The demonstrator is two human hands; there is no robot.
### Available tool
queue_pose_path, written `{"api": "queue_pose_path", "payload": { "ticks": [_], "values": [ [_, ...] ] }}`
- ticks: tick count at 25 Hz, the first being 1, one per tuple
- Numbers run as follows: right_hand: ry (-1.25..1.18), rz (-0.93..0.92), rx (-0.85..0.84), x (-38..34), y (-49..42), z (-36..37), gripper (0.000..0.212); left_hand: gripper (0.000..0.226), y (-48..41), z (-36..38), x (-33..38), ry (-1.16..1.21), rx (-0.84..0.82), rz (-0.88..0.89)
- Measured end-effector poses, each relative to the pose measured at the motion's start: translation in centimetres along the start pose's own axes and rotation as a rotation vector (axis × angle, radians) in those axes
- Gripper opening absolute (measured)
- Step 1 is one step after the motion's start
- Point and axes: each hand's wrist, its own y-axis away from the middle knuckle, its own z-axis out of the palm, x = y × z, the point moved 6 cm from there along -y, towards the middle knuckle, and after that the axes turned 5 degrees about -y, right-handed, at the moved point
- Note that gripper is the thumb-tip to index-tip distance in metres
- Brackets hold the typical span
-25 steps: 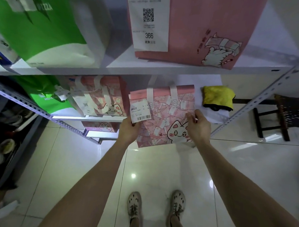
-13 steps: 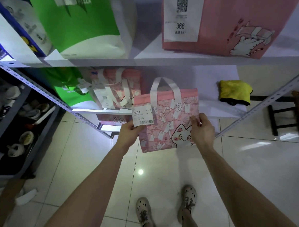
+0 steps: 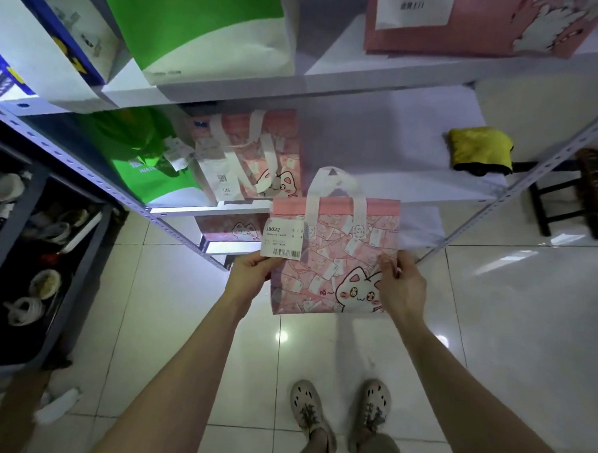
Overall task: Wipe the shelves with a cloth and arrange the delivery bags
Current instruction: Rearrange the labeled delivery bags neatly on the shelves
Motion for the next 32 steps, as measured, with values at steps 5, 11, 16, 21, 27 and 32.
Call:
{"api": "queue_pose_path", "payload": {
  "ticks": [5,11,16,21,27,32],
  "values": [
    [0.038,0.12,-0.126,8.8,1.5,0.7,0.008,0.018,-0.9,2.7,-7.6,0.022,-0.025,-0.12],
    [0.08,0.208,-0.142,17.5,-1.1,0.8,0.009,0.02,-4.2,7.5,-14.0,0.006,-0.051,-0.193],
    [0.103,0.154,-0.107,22.3,-10.4,2.8,0.034,0.018,-13.8,14.0,-16.5,-0.044,-0.04,-0.113],
    [0.167,-0.076,0.0,24.0,-23.4,6.5,0.034,0.011,-26.4,19.3,-16.3,-0.058,0.036,0.125],
    [-0.013,-0.284,0.128,26.4,-34.4,11.5,0.034,0.008,-39.6,22.4,-16.5,-0.063,0.217,0.412],
    [0.0,-0.33,0.123,30.2,-37.2,14.9,0.023,0.009,-41.6,22.4,-18.5,-0.138,0.295,0.555]
  ]
}}
